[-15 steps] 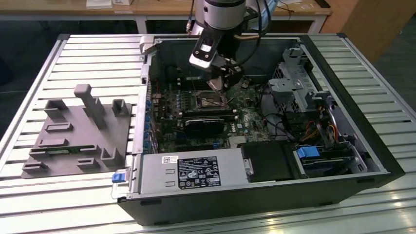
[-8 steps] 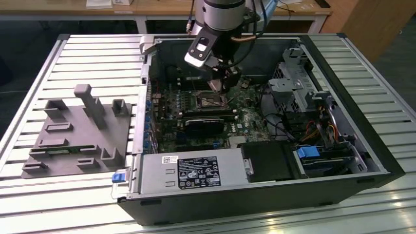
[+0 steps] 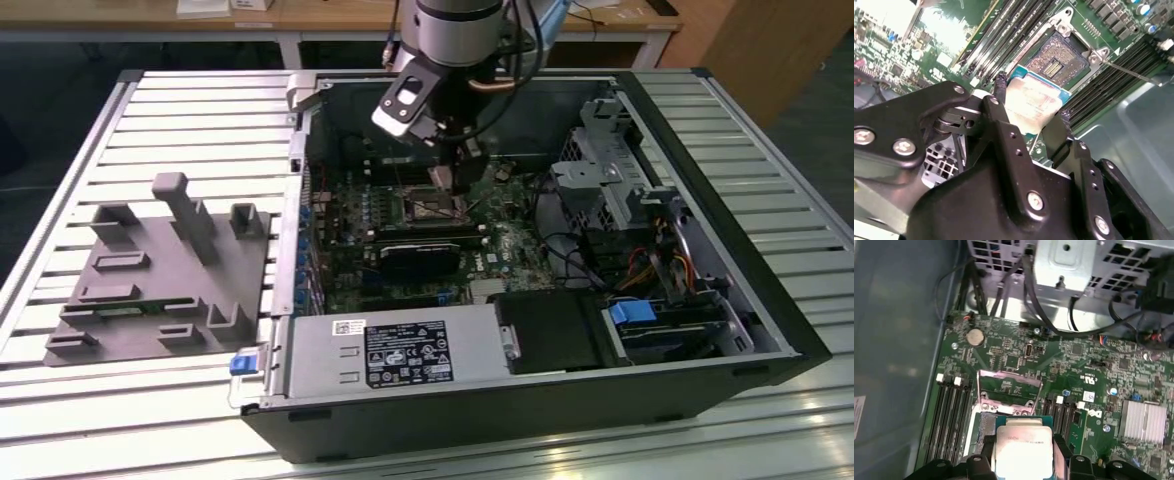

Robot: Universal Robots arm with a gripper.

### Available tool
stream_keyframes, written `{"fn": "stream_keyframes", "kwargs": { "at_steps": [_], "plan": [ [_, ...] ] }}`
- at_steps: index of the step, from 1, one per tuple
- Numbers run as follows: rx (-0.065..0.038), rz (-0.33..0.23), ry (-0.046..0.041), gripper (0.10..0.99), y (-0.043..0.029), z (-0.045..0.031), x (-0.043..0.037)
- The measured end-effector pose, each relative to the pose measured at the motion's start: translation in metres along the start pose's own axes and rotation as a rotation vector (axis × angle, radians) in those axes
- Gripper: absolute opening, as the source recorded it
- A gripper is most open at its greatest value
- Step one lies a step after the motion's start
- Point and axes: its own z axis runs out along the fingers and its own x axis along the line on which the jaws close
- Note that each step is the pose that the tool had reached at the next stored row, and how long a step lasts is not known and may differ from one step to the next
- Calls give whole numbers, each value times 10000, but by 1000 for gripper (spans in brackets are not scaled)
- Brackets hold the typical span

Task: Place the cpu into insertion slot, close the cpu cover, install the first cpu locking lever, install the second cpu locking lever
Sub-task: 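Place the cpu into insertion slot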

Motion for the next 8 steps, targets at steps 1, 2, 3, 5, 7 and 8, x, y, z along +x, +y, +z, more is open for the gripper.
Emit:
{"fn": "stream_keyframes", "kwargs": {
  "at_steps": [1, 2, 3, 5, 7, 8],
  "plan": [
    [-2, 79, -1, 537, -2, 6, 0],
    [-6, 153, 3, 537, -5, 12, 0],
    [-9, 226, 13, 537, -9, 17, 1],
    [-17, 347, 42, 537, -17, 27, 1],
    [-25, 477, 67, 537, -24, 38, 2],
    [-28, 543, 76, 537, -28, 43, 3]
  ]
}}
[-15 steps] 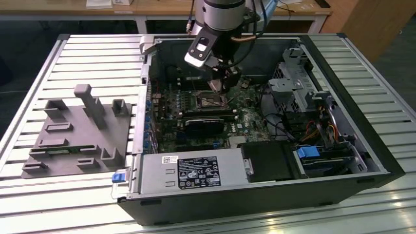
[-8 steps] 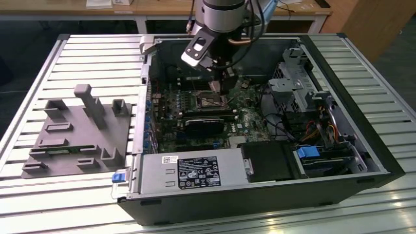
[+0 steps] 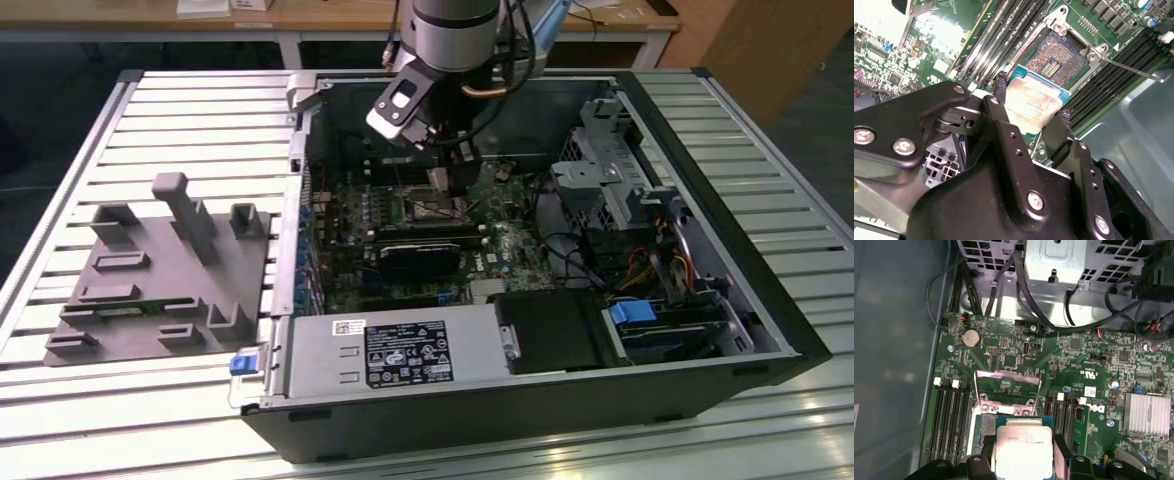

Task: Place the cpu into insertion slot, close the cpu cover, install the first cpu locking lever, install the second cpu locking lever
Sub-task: 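Place the cpu into insertion slot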

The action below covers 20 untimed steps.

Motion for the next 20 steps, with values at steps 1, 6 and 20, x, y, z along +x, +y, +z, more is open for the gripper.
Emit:
{"fn": "stream_keyframes", "kwargs": {
  "at_steps": [1, 6, 20],
  "plan": [
    [-4, 70, 8, 537, -3, 6, 0],
    [-17, 410, 19, 537, -22, 37, 1],
    [-144, 884, 30, 537, -117, 159, 14]
  ]
}}
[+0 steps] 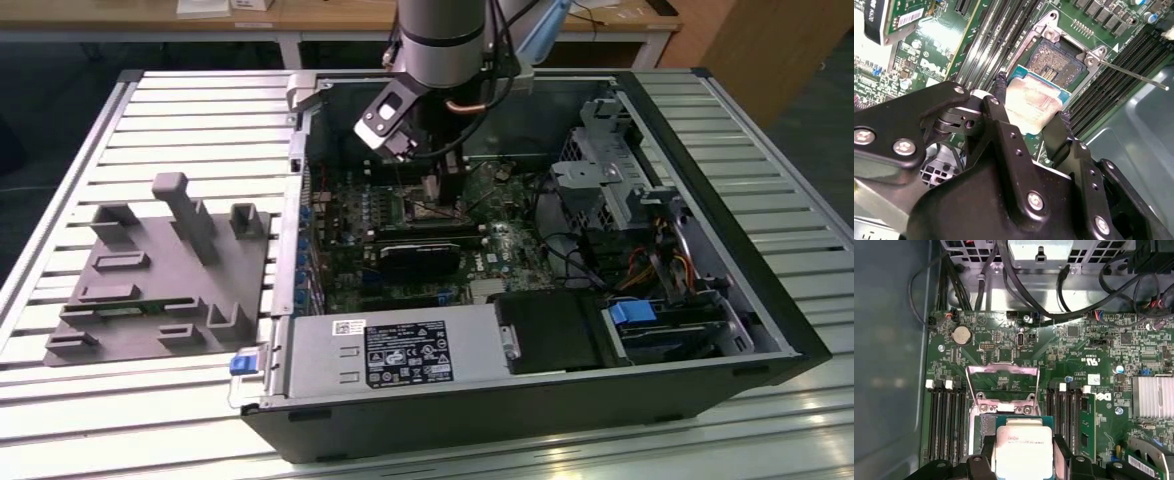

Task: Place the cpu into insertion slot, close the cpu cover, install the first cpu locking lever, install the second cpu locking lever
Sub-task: 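Place the cpu into insertion slot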

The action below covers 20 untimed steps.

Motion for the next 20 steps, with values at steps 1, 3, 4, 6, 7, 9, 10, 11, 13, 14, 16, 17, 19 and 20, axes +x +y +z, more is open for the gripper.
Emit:
{"fn": "stream_keyframes", "kwargs": {
  "at_steps": [1, 3, 4, 6, 7, 9, 10, 11, 13, 14, 16, 17, 19, 20],
  "plan": [
    [1, 0, -2, 537, -1, 0, 0],
    [1, -1, -2, 537, -1, 0, 0],
    [0, 0, -1, 537, -1, 0, 0],
    [-8, 1, -4, 537, -3, 5, 2],
    [-30, 0, -8, 537, -7, 9, 5],
    [-113, -9, -33, 537, -15, 24, 16],
    [-162, -15, -49, 537, -21, 33, 24],
    [-211, -21, -63, 537, -28, 42, 33],
    [-286, -35, -70, 537, -49, 62, 60],
    [-302, -40, -70, 537, -61, 72, 75],
    [-317, -48, -69, 537, -81, 93, 107],
    [-320, -53, -68, 537, -89, 105, 123],
    [-321, -60, -72, 537, -101, 135, 147],
    [-320, -63, -80, 537, -106, 149, 154]
  ]
}}
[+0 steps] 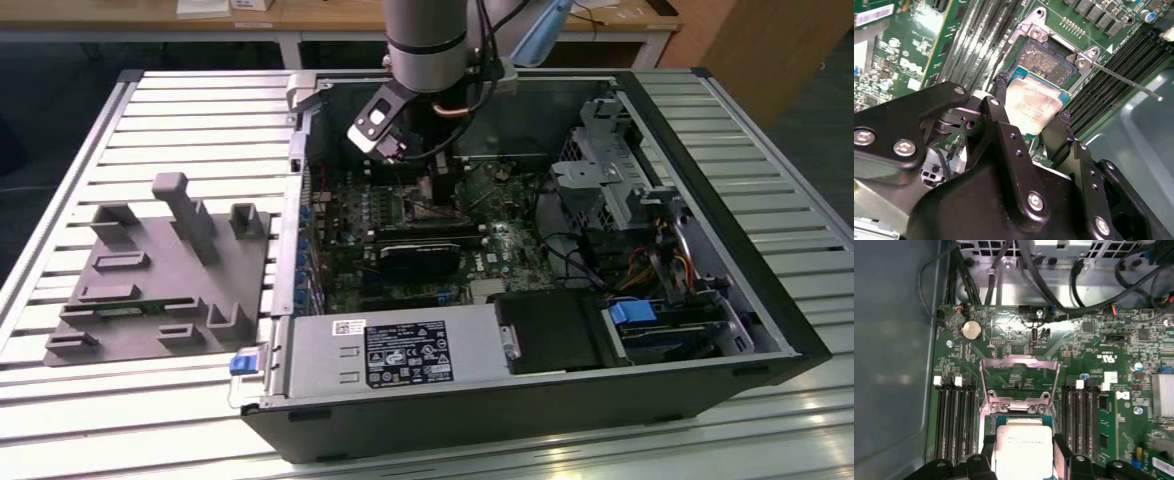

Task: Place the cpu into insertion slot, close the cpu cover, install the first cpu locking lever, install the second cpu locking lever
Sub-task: 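Place the cpu into insertion slot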

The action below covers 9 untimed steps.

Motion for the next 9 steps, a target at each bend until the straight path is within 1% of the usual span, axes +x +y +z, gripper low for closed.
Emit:
{"fn": "stream_keyframes", "kwargs": {
  "at_steps": [2, 9],
  "plan": [
    [1, -6, -23, 537, -6, 28, 7],
    [1, -7, -24, 537, -14, 87, 5]
  ]
}}
